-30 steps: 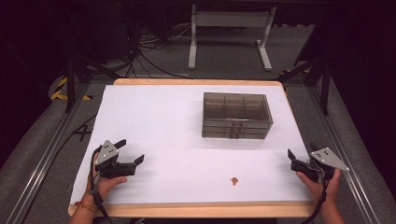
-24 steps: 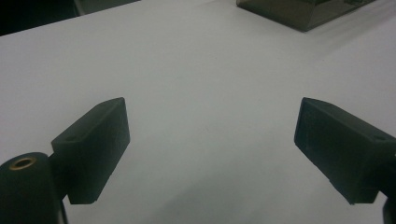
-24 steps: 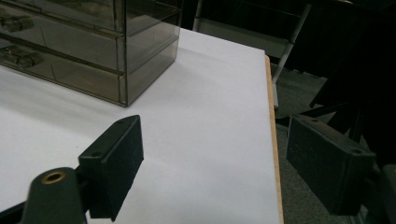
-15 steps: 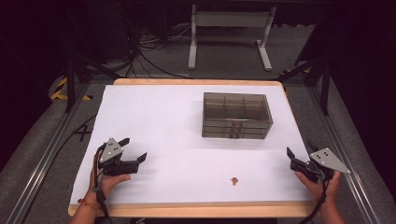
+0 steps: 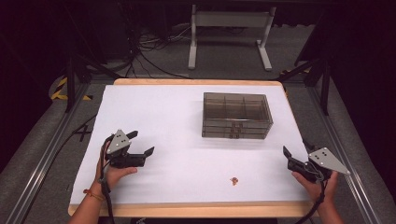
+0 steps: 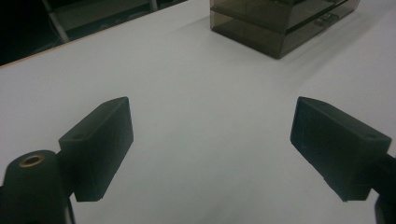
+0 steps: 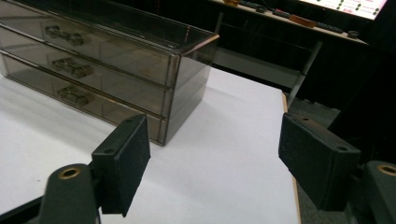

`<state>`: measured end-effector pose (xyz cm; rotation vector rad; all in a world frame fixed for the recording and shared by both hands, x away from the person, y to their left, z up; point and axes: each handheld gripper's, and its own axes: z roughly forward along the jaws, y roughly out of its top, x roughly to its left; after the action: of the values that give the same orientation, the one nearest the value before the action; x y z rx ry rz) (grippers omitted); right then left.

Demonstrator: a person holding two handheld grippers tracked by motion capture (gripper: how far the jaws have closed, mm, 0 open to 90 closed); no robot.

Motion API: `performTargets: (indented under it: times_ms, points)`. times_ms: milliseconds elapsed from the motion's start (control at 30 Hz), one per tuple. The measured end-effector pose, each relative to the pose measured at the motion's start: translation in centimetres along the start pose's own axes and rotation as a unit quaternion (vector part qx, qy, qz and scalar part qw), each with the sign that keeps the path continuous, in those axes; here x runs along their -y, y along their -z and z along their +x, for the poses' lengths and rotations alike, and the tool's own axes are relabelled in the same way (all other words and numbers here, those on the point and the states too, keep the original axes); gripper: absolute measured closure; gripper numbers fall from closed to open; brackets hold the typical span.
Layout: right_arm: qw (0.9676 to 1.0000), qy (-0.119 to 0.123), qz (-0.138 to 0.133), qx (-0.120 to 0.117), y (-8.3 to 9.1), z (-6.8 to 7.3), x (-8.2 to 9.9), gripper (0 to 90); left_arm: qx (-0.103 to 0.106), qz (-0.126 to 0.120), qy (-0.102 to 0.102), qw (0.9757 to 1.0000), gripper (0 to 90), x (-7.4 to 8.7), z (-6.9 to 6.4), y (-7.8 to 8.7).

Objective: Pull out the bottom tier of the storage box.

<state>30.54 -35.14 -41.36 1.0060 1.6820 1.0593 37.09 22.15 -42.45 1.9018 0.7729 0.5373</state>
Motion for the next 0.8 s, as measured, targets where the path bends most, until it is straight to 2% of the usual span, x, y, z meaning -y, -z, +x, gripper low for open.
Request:
performTargets:
  times_ms: [167,333,433,500,533,567,600,700,767,800]
  points:
    - [0.9999,0.005,-0.002,-0.011,0.0,0.6,-0.3,27.6,0.010,0.006,-0.012,0.9999,15.4,-0.9,-0.6,-1.0]
    - [0.9993,-0.012,0.017,-0.030,-0.4,1.1,-0.7,30.2,0.022,0.008,-0.030,0.9993,17.3,-1.8,-1.1,-2.4]
    - [0.9985,-0.011,0.028,-0.045,-0.8,1.7,-1.2,30.6,0.039,0.013,-0.036,0.9985,19.4,-2.3,-1.5,-3.6]
    - [0.9982,-0.013,0.031,-0.050,-0.9,1.8,-1.3,30.6,0.042,0.013,-0.038,0.9983,20.3,-2.4,-1.5,-3.8]
    - [0.9979,-0.014,0.033,-0.054,-1.1,1.9,-1.4,30.7,0.042,0.016,-0.047,0.9979,20.3,-2.6,-1.6,-4.1]
    - [0.9977,-0.013,0.034,-0.057,-1.2,2.1,-1.5,30.7,0.041,0.017,-0.051,0.9977,21.4,-2.6,-1.6,-4.2]
    - [0.9974,-0.010,0.040,-0.059,-1.4,2.3,-1.6,31.2,0.050,0.015,-0.050,0.9974,24.0,-2.8,-1.6,-4.5]
    - [0.9972,-0.010,0.041,-0.063,-1.6,2.5,-1.7,31.4,0.052,0.017,-0.052,0.9971,25.1,-2.9,-1.6,-4.8]
    - [0.9970,-0.009,0.043,-0.064,-1.7,2.6,-1.7,31.9,0.058,0.015,-0.055,0.9967,31.4,-2.9,-1.6,-5.0]
    - [0.9968,-0.012,0.044,-0.066,-1.8,2.6,-1.7,32.2,0.060,0.019,-0.057,0.9964,31.6,-2.9,-1.7,-5.1]
